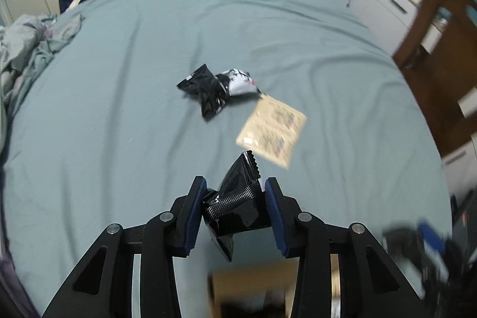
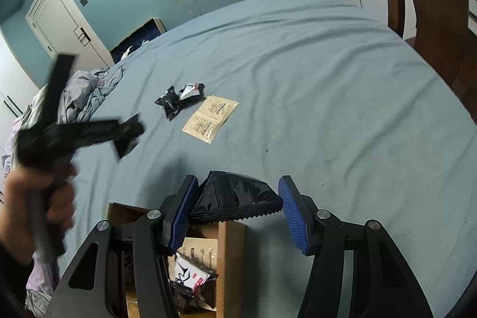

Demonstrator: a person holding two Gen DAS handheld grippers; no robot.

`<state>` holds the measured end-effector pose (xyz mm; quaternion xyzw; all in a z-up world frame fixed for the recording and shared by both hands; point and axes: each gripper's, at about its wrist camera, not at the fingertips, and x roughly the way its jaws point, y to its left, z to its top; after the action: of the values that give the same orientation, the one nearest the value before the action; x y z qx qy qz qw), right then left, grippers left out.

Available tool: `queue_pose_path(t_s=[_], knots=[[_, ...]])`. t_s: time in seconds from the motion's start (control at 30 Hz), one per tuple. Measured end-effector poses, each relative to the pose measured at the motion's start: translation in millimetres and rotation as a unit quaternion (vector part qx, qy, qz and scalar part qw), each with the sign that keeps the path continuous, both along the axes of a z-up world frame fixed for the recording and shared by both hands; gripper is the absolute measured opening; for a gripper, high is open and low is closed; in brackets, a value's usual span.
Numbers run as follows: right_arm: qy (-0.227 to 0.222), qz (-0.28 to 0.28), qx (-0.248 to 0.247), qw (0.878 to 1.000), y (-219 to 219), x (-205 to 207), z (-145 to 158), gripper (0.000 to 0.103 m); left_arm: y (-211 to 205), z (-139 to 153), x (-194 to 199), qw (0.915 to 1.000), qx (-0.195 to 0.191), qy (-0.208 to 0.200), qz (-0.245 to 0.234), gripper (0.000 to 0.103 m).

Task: Organize snacks
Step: 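Carry the black packet over the box and open the right gripper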

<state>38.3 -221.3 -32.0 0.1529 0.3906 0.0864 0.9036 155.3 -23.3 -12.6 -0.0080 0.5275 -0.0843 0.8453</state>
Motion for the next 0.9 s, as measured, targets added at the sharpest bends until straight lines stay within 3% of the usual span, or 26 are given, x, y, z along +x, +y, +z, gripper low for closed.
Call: queue_pose_path(t_s=[0.17,0.4,0.53,0.6,0.8,0.9], knots=[[-0.012,0.007,0.004,1.000,0.5,-14.2,6.7,0.055,2.0,28.3,-68.3,0.9987,-0.005,-0.031,-0.041,0.039],[-0.037,0.014,-0.008,0.999,-6.5,-52.4,16.9,0.055,-19.9,29.2,-127.8,0.9918,-0.012,-0.051,-0.116,0.042],[-0.033,0.028,0.009,0.999,-7.8,-65.6,15.7,0.055,-32.4,4.3,-143.0,0.9852,-0.011,-0.068,-0.157,0.059],[-0.034,0.035,0.010,0.999,-5.0,-69.8,16.4,0.055,-31.6,-3.3,-146.0,0.9832,-0.024,-0.064,-0.169,0.077],[-0.036,0.053,-0.031,0.997,18.0,-65.9,15.9,0.055,-5.6,0.2,-145.3,0.9892,-0.024,-0.086,-0.116,0.086],[-0.039,0.067,-0.054,0.996,31.5,-63.2,16.1,0.055,8.6,5.8,-143.3,0.9915,-0.001,-0.108,-0.073,0.086]])
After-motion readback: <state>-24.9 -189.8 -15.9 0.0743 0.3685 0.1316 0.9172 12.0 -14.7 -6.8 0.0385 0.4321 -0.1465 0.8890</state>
